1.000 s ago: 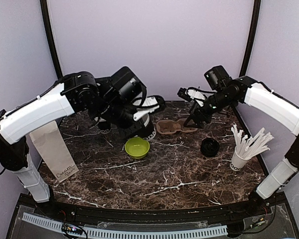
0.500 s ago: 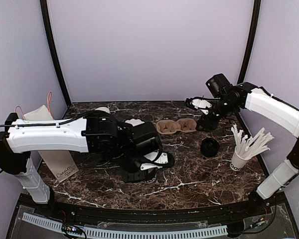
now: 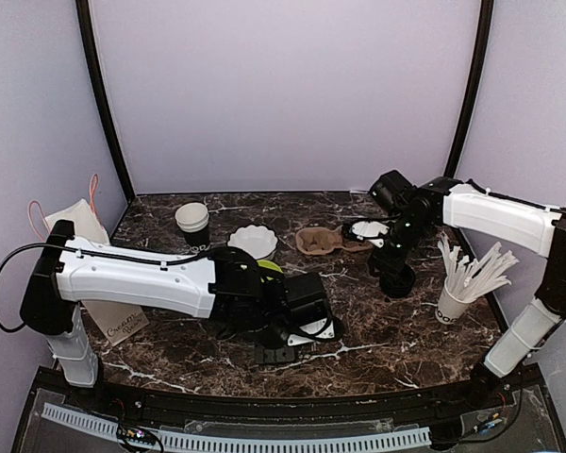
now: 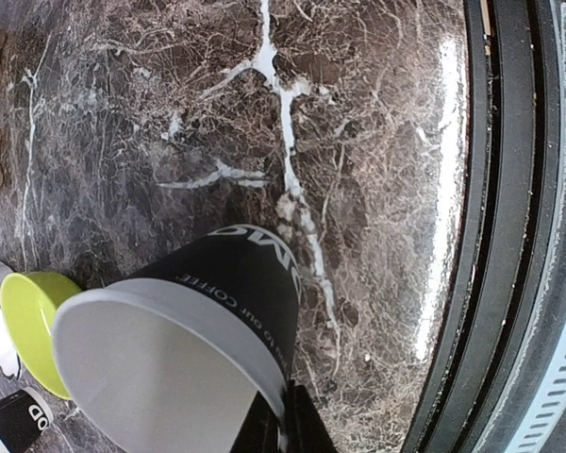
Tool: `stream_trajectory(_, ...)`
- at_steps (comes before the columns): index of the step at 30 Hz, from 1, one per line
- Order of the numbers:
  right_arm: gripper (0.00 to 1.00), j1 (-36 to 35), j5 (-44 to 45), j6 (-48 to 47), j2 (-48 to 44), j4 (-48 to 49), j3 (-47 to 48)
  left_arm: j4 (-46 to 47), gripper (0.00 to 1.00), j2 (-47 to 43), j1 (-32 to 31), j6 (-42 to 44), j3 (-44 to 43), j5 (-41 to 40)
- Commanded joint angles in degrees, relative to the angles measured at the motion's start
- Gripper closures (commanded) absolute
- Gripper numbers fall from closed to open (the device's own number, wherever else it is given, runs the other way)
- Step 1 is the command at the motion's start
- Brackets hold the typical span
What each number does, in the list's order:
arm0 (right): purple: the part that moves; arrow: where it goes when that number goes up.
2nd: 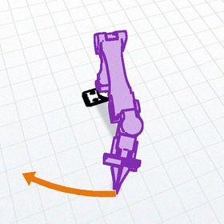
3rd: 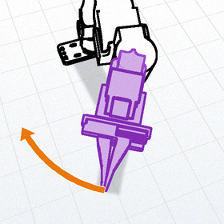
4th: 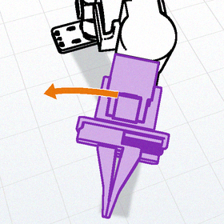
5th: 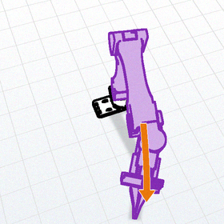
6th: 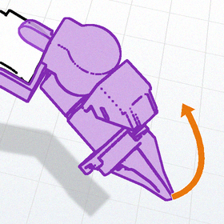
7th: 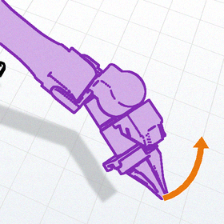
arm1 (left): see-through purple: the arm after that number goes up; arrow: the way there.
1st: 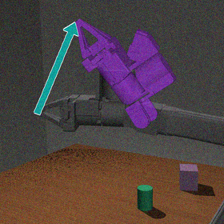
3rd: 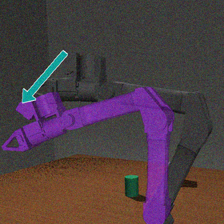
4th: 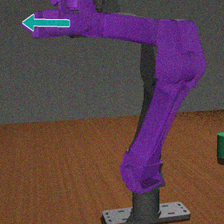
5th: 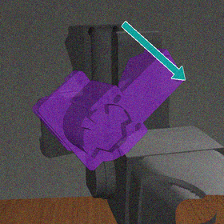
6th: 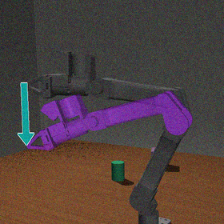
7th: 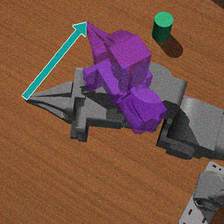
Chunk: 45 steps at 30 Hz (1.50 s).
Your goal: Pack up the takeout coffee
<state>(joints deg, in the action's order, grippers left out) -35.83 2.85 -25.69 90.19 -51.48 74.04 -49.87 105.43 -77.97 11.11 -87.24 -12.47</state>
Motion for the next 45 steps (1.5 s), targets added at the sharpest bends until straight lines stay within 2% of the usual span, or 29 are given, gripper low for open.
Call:
stream_trajectory(1,0.5,0.0,2.2,1.4,1.0,0.0,-2.6,0.9,0.91,0.8,-0.3,-0.8,-0.5,-1.3)
stream_trajectory(5,0.51,-0.1,2.6,1.7,2.0,-0.1,-3.7,1.1,0.88,1.4,-0.3,-0.5,-0.6,-1.4)
stream_trajectory(13,0.53,0.1,5.3,2.3,4.1,-0.8,-4.5,2.6,0.51,-3.0,-0.9,-1.4,-2.9,-0.4)
stream_trajectory(17,0.55,0.7,6.8,3.4,5.1,-0.4,-4.6,6.7,0.43,-6.7,-0.9,-2.2,-1.4,-0.3)
stream_trajectory(27,0.6,4.4,6.3,5.0,7.0,-1.0,-4.6,10.8,0.4,-9.8,-1.0,-3.9,2.0,-3.0)
stream_trajectory(45,0.68,5.1,2.7,5.9,9.6,-0.6,-5.0,12.2,0.4,-10.7,-0.9,-4.2,4.6,-5.9)
